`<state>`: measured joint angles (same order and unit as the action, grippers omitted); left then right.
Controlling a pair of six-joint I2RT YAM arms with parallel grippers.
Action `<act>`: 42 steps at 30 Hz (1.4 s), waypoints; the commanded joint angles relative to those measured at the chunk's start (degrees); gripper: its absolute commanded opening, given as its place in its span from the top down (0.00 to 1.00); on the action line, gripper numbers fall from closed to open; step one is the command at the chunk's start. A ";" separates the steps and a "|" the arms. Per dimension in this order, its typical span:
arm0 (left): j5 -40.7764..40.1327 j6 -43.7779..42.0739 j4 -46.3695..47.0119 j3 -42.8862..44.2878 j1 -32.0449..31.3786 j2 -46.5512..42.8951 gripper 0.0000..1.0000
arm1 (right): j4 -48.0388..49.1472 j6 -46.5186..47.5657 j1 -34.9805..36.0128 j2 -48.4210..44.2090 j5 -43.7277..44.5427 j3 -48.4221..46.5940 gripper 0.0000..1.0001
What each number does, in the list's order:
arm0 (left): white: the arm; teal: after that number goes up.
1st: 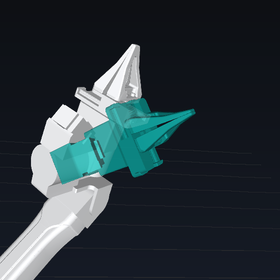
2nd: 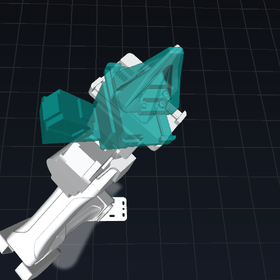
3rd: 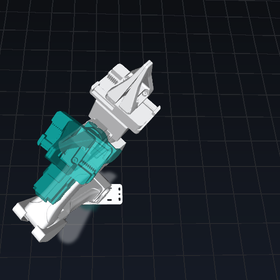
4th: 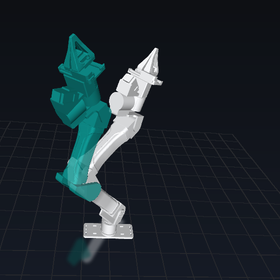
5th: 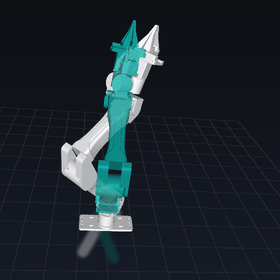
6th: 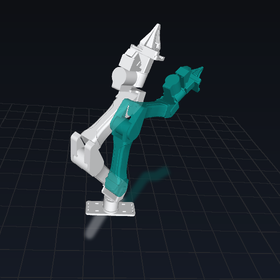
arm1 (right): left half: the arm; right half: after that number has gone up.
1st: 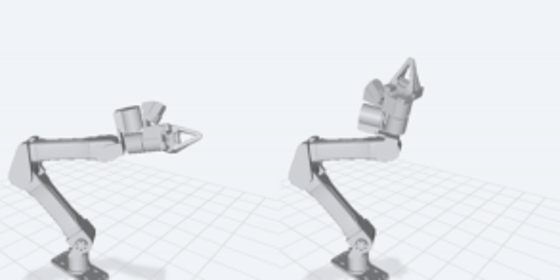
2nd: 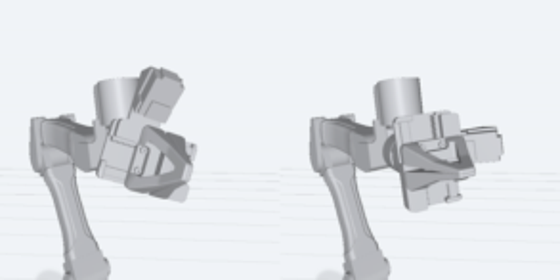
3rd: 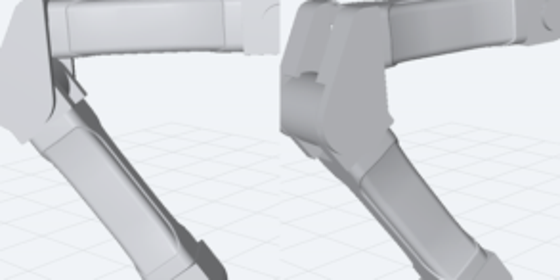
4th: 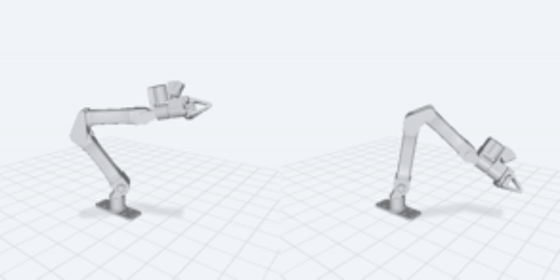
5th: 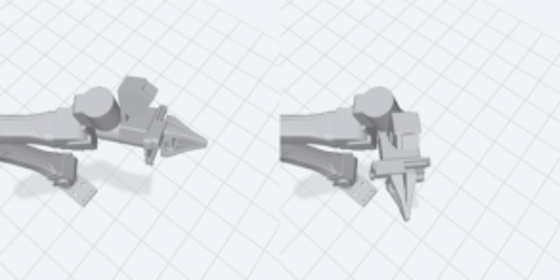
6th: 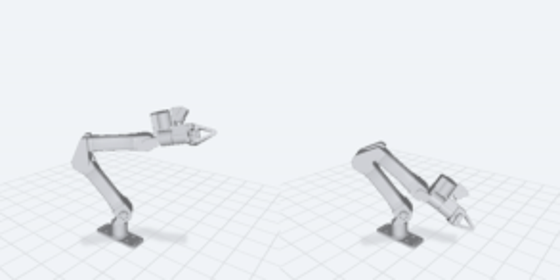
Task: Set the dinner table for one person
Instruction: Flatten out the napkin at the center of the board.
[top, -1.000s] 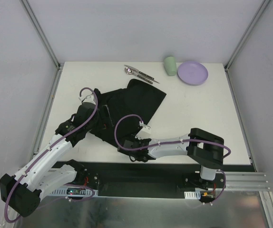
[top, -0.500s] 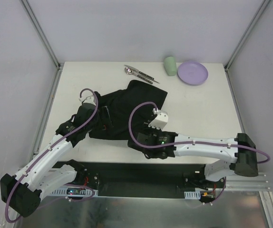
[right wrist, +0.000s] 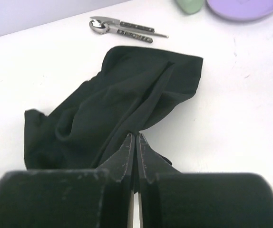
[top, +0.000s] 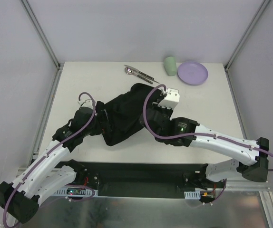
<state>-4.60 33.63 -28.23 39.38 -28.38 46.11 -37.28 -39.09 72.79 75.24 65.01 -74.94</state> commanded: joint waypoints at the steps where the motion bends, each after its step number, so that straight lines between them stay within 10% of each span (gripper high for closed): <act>1: 1.35 -3.30 -0.68 0.08 0.08 -2.33 0.01 | 11.69 15.09 -5.99 -1.33 -4.44 -3.54 0.99; 19: -19.82 -7.52 -6.39 10.90 -30.84 10.76 0.01 | 13.20 27.76 -21.81 11.68 -33.89 -18.32 0.99; 42: -21.33 -17.45 -11.06 13.54 -39.64 17.61 0.01 | 11.53 28.46 -29.29 11.68 -43.21 -18.32 0.99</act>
<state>-26.02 19.70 -38.20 50.78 -67.00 62.39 -27.33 -11.27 44.12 88.03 22.81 -91.26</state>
